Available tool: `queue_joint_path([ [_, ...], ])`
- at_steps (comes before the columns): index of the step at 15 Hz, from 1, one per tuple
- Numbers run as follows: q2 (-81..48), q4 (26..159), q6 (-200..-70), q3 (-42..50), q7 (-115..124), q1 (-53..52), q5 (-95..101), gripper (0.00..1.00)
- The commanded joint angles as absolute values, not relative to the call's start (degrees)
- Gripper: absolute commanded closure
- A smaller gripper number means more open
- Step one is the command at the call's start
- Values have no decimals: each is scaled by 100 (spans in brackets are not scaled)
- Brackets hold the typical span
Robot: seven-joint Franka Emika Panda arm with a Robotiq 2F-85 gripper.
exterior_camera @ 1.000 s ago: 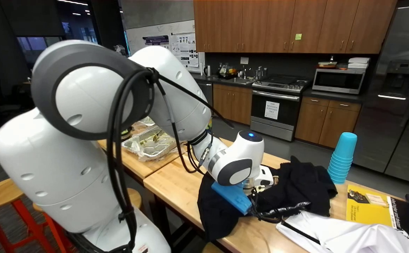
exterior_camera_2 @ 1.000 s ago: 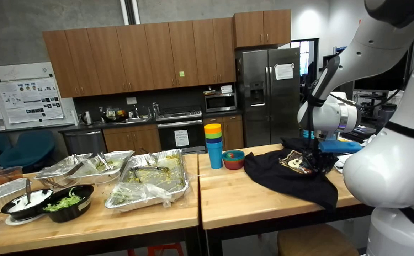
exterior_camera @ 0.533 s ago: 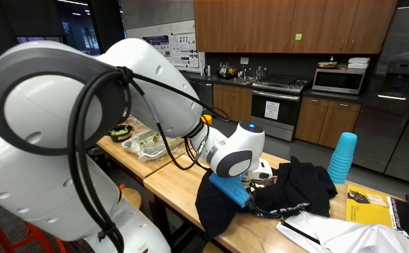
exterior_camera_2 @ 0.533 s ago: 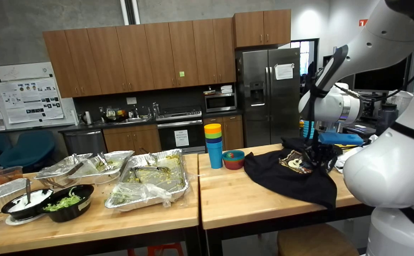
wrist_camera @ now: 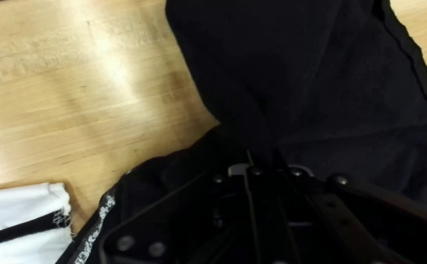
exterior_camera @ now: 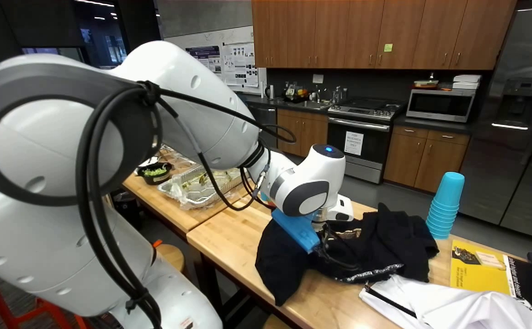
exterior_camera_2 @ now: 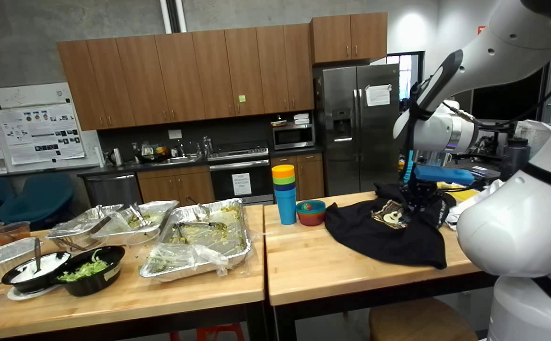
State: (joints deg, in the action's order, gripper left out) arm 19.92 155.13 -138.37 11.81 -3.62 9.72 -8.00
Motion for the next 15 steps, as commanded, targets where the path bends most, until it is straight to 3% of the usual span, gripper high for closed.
queue_joint_path([
  [1, 2030, 15198, -13516, 1092, 69, 870, -1147, 99],
  [15, 1772, 14443, -13278, 781, 1111, 760, -1737, 99],
])
